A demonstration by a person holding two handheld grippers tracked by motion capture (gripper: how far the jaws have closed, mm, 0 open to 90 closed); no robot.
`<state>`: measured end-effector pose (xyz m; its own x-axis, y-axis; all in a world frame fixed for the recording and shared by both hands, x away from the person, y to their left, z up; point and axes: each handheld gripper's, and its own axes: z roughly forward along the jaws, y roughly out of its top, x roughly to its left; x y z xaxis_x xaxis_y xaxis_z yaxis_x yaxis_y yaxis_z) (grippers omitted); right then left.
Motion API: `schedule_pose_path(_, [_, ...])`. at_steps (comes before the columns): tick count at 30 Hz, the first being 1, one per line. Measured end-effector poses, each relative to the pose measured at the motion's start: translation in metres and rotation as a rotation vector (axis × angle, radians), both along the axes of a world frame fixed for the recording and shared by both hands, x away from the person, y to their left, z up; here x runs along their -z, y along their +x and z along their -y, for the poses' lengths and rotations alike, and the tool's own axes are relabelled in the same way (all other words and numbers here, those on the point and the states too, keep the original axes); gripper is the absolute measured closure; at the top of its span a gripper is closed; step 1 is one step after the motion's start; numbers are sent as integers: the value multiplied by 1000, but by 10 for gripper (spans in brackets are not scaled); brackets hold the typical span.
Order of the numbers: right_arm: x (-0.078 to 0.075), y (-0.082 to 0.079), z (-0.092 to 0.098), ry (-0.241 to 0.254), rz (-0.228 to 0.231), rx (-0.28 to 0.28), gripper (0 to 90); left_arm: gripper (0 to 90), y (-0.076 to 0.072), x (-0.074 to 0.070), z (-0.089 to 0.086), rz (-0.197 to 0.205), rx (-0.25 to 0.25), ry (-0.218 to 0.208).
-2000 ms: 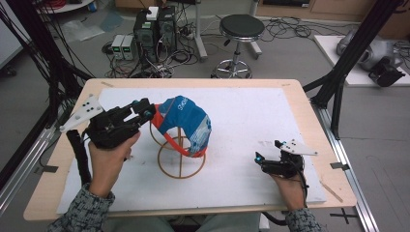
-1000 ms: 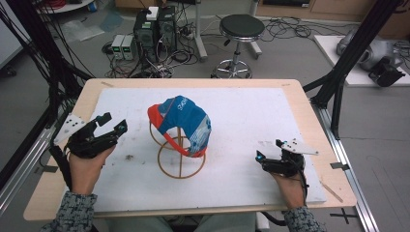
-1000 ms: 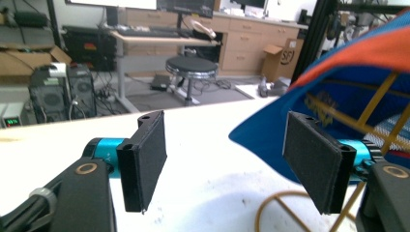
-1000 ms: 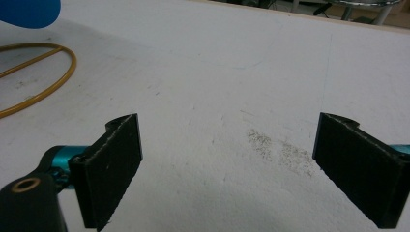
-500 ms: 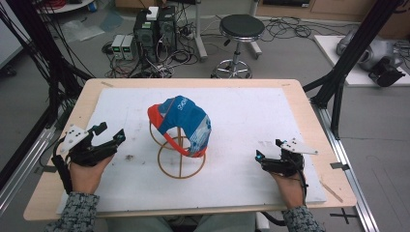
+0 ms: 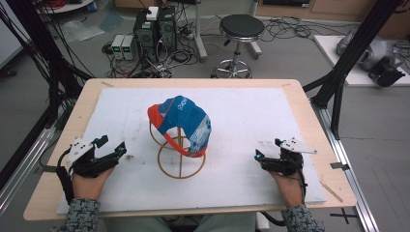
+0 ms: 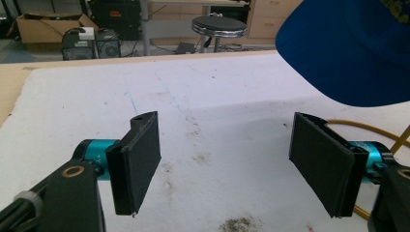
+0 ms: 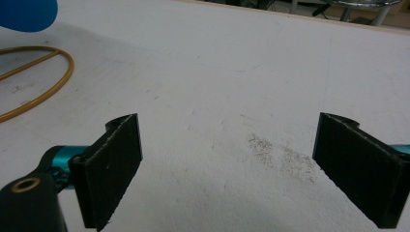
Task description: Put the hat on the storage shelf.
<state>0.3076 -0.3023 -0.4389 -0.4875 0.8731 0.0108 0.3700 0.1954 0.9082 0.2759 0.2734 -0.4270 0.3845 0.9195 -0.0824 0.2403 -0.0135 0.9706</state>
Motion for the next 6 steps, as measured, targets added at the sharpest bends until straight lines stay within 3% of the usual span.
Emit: schedule_pose_path(6, [0, 0, 0, 3, -4, 0, 93, 269, 2, 3, 1, -3, -1, 14])
